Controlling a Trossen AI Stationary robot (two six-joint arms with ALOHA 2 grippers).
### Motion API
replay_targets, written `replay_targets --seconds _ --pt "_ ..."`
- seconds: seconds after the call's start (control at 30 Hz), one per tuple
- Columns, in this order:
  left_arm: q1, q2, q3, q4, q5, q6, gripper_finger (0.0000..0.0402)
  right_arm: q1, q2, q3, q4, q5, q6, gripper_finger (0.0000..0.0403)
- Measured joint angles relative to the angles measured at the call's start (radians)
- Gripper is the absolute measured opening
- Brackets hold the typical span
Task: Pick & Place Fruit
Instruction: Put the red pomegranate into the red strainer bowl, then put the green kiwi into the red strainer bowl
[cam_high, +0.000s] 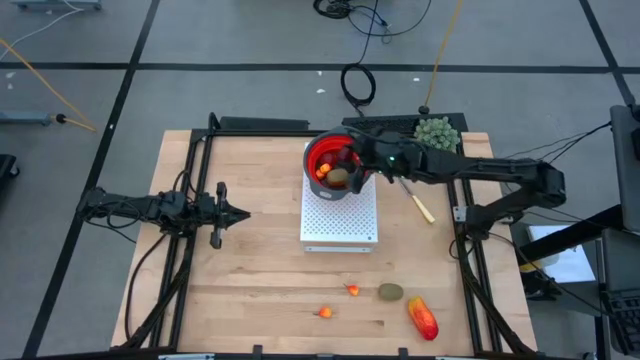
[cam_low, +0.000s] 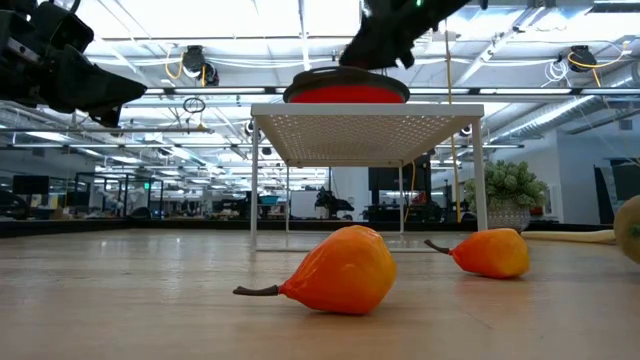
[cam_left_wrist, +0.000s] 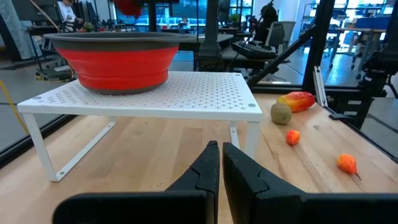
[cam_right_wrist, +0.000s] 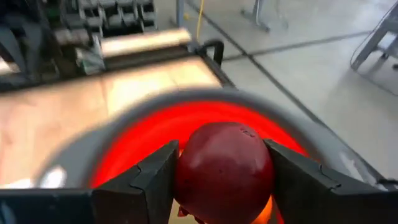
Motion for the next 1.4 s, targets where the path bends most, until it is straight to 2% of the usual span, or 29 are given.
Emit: replay_targets --seconds 0.13,0.4,0.73,1.13,1.4 --pt "0.000 0.000 0.000 0.000 0.000 -0.002 0.0019 -0.021 0.034 0.003 -0.038 -0.042 -0.008 0.0213" --pt "0.000 0.000 0.000 0.000 0.001 0.001 0.0019 -0.020 0.048 0.003 -0.134 -0.040 -0.034 0.0213" --pt "0.000 0.000 0.000 0.000 0.001 0.003 0.0019 -0.020 0.048 0.003 -0.149 -0.041 -0.042 0.0213" --pt "0.000 0.000 0.000 0.000 0.000 0.002 0.0019 -0.020 0.048 0.003 -0.150 -0.041 -0.042 0.0250" --pt "0.000 0.000 0.000 0.000 0.000 0.001 0.0019 -0.001 -0.014 0.001 -0.146 -0.038 -0.086 0.0236"
